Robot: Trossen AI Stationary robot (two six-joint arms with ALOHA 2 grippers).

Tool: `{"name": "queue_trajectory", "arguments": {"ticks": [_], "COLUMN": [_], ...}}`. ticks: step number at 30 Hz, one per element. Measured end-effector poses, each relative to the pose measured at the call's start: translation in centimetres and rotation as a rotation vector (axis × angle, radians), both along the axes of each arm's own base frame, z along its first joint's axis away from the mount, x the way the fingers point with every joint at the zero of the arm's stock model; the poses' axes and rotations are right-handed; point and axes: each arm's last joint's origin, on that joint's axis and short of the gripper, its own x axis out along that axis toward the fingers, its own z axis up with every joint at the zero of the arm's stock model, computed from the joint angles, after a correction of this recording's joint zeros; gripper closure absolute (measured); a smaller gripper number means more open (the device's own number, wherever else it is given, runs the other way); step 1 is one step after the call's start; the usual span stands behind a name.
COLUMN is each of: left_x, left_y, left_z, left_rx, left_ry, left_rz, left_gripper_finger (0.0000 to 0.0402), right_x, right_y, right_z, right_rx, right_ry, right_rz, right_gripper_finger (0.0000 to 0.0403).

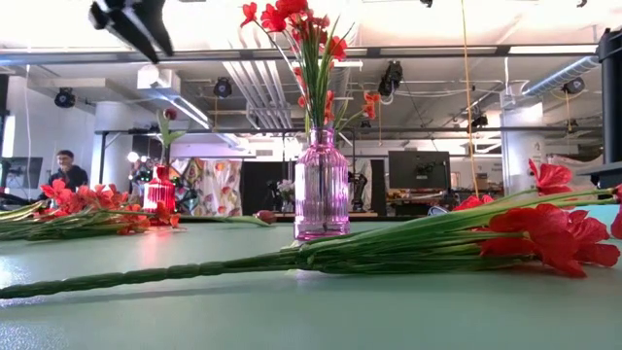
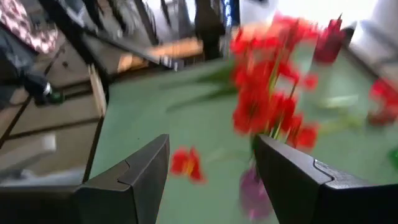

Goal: Sort flowers into vase by color
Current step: Put the right pink flower into the red vase

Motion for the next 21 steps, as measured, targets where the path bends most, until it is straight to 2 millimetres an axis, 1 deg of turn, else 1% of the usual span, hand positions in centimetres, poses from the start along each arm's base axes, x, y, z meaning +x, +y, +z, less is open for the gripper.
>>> {"name": "queue_trajectory", "arguments": {"ticks": [2,6,12,16,18,21], "left_x": [-0.2,-0.3,0.1,0.8,1.2,1.6], "left_y": [-1.3,-3.9,-7.4,-9.1,-9.8,-10.3], "left_z": [-0.5,-1.8,-3.3,-4.5,-5.2,-6.3], "left_rx": [-0.03,-0.101,-0.156,-0.164,-0.166,-0.153], "left_ry": [0.012,0.027,-0.003,-0.021,-0.027,0.012], "left_rz": [-0.033,-0.164,-0.32,-0.387,-0.406,-0.417], "left_gripper_finger": [0.0166,0.0166,0.0166,0.0166,0.0166,0.0166], "right_x": [-0.3,-1.2,-2.5,-3.4,-4.1,-5.2], "right_y": [0.7,2.1,3.8,4.4,4.3,3.9], "right_z": [-0.5,-1.3,-2.9,-4.7,-5.5,-6.6], "right_rx": [0.03,0.105,0.23,0.249,0.218,0.185], "right_ry": [0.055,0.165,0.367,0.535,0.62,0.731], "right_rz": [0.005,-0.001,-0.081,-0.19,-0.278,-0.413], "right_gripper_finger": [0.0174,0.0174,0.0174,0.0174,0.0175,0.0174]}}
